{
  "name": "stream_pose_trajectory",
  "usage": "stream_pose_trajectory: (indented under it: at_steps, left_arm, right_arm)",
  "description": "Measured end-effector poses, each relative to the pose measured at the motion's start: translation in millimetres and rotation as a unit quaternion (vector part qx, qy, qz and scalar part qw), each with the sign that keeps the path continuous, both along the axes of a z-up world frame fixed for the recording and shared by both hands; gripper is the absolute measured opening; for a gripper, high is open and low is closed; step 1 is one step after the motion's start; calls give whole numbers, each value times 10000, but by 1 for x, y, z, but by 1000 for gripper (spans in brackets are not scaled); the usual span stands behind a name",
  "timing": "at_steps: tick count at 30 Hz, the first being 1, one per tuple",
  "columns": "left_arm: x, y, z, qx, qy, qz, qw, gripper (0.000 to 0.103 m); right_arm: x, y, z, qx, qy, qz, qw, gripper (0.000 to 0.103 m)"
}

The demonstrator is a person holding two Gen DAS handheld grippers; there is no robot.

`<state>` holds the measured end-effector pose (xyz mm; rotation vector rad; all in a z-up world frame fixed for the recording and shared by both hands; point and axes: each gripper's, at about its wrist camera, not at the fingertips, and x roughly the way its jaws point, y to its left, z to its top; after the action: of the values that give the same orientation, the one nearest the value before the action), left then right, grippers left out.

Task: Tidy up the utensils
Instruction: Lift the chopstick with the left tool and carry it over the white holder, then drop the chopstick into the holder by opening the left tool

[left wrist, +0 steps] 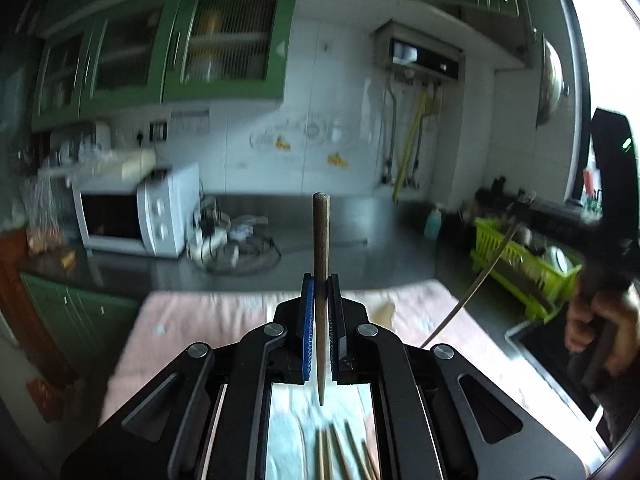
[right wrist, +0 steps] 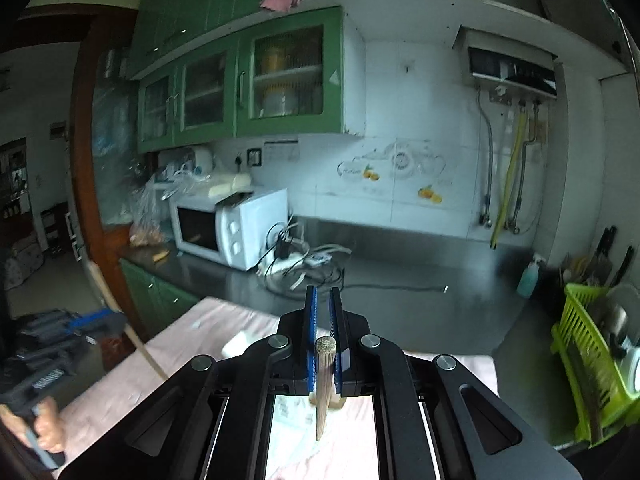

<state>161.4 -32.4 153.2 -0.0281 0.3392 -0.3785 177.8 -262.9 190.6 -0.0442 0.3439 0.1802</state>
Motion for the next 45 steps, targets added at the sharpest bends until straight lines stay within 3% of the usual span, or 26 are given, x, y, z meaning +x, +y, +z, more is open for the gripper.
stream_pose_trajectory:
  at_steps: [5,10,15,24,27,31,35,40,42,45]
  left_arm:
    - [25,-8,35,57,-430,171,9989,5]
    - [62,-14,43,19,-515,314,9982,5]
    - [96,-14,23,-42,-370,426,9984,5]
    - [135,-5,-25,-136,341,514,9980,6]
    - [138,-4,-32,-95,445,497,9977,6]
    - [135,-7,-37,-14,530,511,9973,6]
    - [124,-3,-33,-73,584,467,9972,10]
    - [88,11,-31,-117,544,466,9974,29]
    - [71,17,-33,-102,532,478,9974,39]
    - [42,26,-41,-38,524,529,9972,40]
  right_arm:
    - [40,0,-3,-18,-20,-170,9999,6]
    - [76,0,-17,68,133,-209,9997,6]
    - [96,4,-36,53,252,-213,9994,6]
    - [109,9,-72,-19,577,-129,9982,6]
    - [105,9,-73,-30,537,-170,9984,10]
    - [95,7,-67,-84,410,-254,9988,36]
    - [74,5,-57,-177,253,-318,9990,38]
    - [28,1,-56,-96,225,-297,9993,45]
    - [2,3,-64,-65,327,-272,9991,50]
    - [-33,7,-83,-40,568,-190,9982,50]
